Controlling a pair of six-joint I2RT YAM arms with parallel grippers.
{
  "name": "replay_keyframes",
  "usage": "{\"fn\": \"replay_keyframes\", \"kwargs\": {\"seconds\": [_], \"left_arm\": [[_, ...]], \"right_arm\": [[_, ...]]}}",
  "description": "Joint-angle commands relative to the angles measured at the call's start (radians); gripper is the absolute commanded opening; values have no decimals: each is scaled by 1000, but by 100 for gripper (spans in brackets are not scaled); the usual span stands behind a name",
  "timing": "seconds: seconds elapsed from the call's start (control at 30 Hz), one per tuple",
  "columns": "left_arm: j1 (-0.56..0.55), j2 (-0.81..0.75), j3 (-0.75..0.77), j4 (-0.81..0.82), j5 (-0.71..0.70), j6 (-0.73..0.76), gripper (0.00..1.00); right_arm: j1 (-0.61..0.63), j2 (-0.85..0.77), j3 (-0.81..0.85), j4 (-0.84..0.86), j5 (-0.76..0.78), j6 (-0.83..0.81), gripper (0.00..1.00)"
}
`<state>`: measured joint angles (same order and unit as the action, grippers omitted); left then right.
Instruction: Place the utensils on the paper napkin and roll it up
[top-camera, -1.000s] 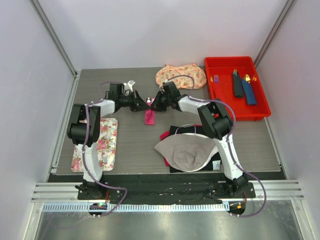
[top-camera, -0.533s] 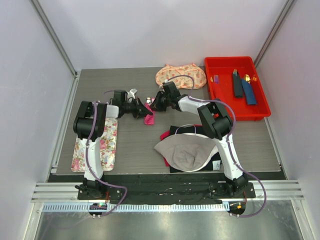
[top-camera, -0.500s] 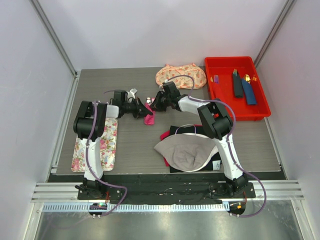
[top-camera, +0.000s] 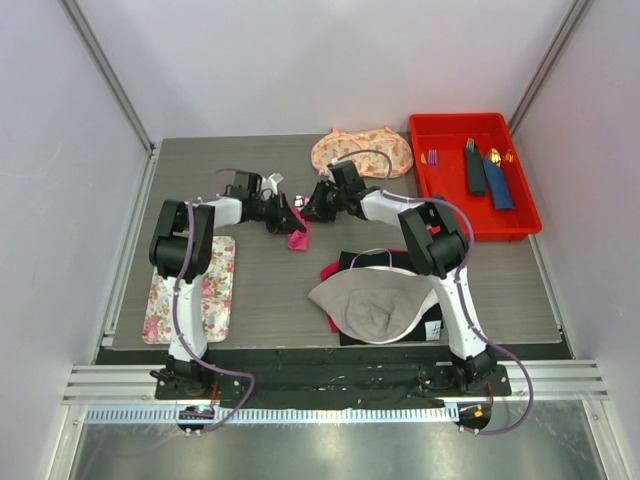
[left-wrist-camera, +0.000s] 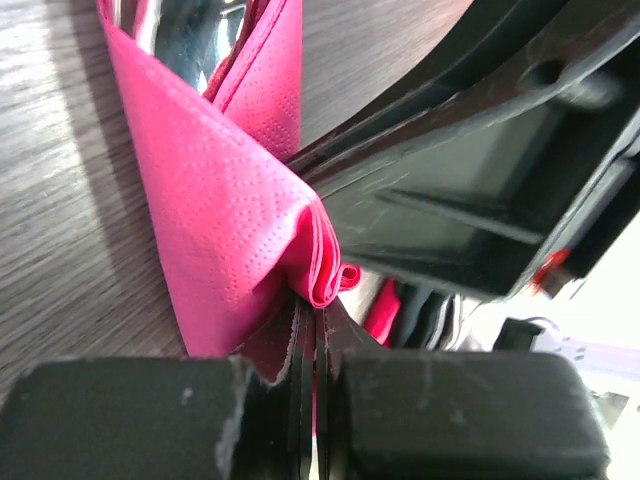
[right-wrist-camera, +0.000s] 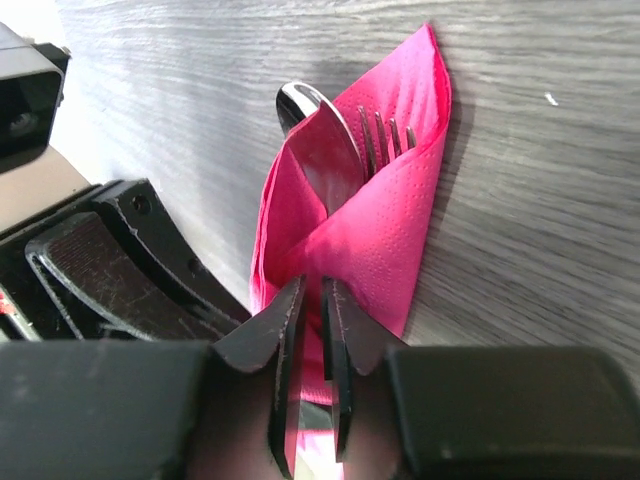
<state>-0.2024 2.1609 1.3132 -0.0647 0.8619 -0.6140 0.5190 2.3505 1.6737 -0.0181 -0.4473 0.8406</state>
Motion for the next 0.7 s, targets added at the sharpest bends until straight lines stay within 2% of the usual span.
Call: {"fn": "replay_keyframes", "kwargs": {"seconds": [0.0,0.37,0.5,0.67], "left_arm": [[6,42,41,-302,-124,236,1],[9,56,83,-409,-90,378,2],[9,65,118,-475,-103,448,2],[9,74,141,-504,-96,464,2]], "right_arm": [[-53,-85,-14,45,-138,21,23],[-66,-86,-80,221,-228,94,21],[-62,-69,-89,225,-235,92,20],[-40,-50,-83,218,-229,68,19]]}}
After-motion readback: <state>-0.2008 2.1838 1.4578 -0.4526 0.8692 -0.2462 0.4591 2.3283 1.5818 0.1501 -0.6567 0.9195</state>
